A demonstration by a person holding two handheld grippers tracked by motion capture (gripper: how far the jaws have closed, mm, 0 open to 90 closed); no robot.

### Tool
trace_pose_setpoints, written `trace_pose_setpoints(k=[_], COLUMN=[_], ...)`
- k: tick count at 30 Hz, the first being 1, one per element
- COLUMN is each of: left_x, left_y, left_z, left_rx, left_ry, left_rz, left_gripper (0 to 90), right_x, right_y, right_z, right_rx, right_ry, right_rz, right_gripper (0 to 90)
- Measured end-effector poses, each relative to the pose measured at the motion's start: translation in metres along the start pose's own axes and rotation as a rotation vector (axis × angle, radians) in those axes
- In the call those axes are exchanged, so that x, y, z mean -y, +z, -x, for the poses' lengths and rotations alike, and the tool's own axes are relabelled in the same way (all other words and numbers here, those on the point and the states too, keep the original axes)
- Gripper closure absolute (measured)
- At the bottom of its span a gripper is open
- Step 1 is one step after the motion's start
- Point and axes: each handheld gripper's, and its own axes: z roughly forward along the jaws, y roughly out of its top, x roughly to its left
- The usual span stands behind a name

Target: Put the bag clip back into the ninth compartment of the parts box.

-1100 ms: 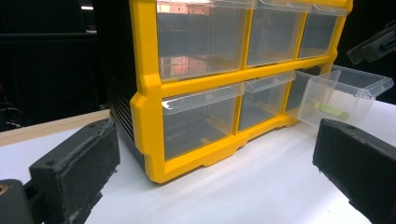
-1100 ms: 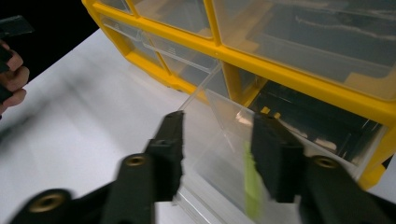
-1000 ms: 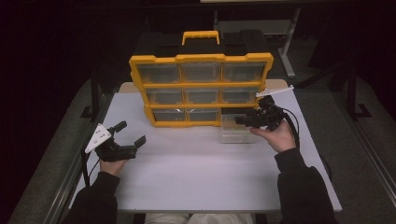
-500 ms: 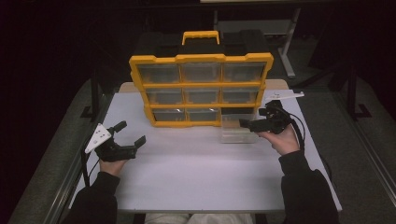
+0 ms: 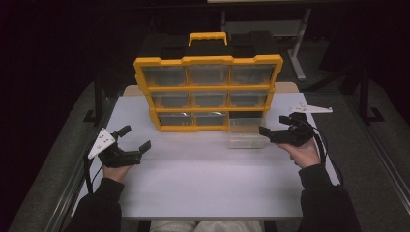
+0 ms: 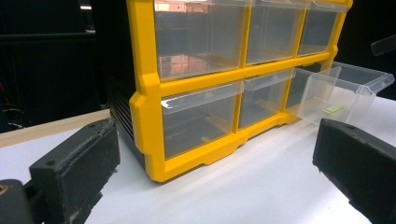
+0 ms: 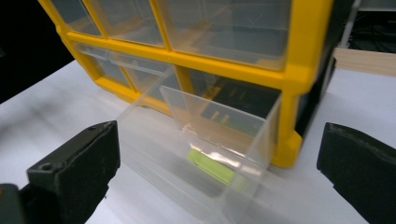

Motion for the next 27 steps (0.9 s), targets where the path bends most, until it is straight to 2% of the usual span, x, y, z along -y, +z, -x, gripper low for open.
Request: trace_pose_setpoints(k=[3, 9, 14, 19, 22, 27], left_x=[0.0, 0.0, 0.0, -0.001, -0.001, -0.001], left_y=[0.0, 0.0, -0.001, -0.001, -0.001, -0.001], left_z=[0.0, 0.0, 0.0, 0.0, 0.0, 0.001], left_rx=[-0.001, -0.004, -0.007, -0.008, -0.009, -0.009], left_ry=[0.003, 0.0, 0.004, 0.004, 0.004, 0.004], left_rz=[0.001, -0.001, 0.0, 0.004, 0.004, 0.004], left_gripper=[0.4, 0.4, 0.4, 0.4, 0.4, 0.4], right_x=[0.005, 0.014, 0.025, 0.035, 0.041, 0.049], right_y=[-0.002, -0.011, -0.016, -0.019, -0.02, -0.021], right_z=[0.002, 0.002, 0.001, 0.001, 0.0, -0.001], right_rx=[0.011, 0.037, 0.053, 0.063, 0.087, 0.087], right_ry=[0.005, -0.015, -0.017, -0.021, -0.039, -0.045], right_rz=[0.009, 0.096, 0.128, 0.145, 0.142, 0.152], right_gripper=[0.0, 0.0, 0.0, 0.0, 0.0, 0.0])
